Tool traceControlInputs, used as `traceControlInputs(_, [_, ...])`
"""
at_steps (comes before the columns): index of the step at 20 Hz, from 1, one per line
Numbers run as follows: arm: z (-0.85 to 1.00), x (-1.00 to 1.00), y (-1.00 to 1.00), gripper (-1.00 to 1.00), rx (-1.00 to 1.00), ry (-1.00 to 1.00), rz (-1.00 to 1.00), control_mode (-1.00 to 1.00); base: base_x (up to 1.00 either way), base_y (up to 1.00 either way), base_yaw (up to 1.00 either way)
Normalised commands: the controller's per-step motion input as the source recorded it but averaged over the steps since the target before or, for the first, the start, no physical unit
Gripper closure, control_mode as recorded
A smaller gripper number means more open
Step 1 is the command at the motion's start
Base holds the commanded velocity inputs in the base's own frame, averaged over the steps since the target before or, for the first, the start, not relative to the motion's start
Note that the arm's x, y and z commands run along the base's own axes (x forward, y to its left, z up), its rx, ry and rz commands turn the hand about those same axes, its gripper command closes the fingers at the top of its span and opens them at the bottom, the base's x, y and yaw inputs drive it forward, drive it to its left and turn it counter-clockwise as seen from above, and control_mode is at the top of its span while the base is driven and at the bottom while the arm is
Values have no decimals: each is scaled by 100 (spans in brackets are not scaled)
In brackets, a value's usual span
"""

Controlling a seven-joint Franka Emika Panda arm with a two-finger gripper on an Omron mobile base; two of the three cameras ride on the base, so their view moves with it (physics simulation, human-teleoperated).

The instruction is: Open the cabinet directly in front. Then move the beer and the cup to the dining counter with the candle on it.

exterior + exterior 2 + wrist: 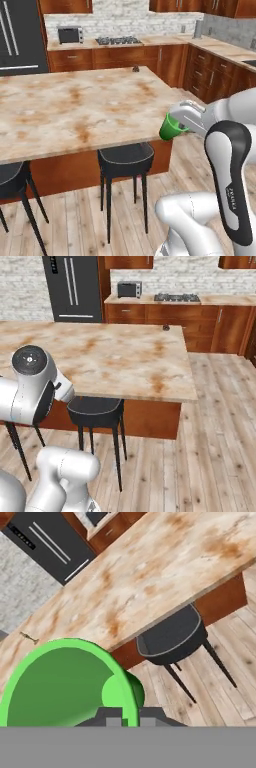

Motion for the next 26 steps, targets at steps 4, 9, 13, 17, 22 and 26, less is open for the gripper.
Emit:
traceControlInputs(4, [0, 0, 0, 100, 0, 0, 0, 100, 8, 100, -11])
traceControlInputs(9, [0, 0, 0, 100, 0, 0, 0, 100, 34, 100, -11])
traceControlInputs(13, [0, 0, 0, 100, 0, 0, 0, 100, 89, 100, -17])
traceControlInputs(17, [0, 0, 0, 100, 0, 0, 0, 100, 100, 92, -15])
traceControlInputs(22, [0, 0, 0, 100, 0, 0, 0, 100, 100, 29, -5])
traceControlInputs(26, [0, 0, 0, 100, 0, 0, 0, 100, 100, 3, 6])
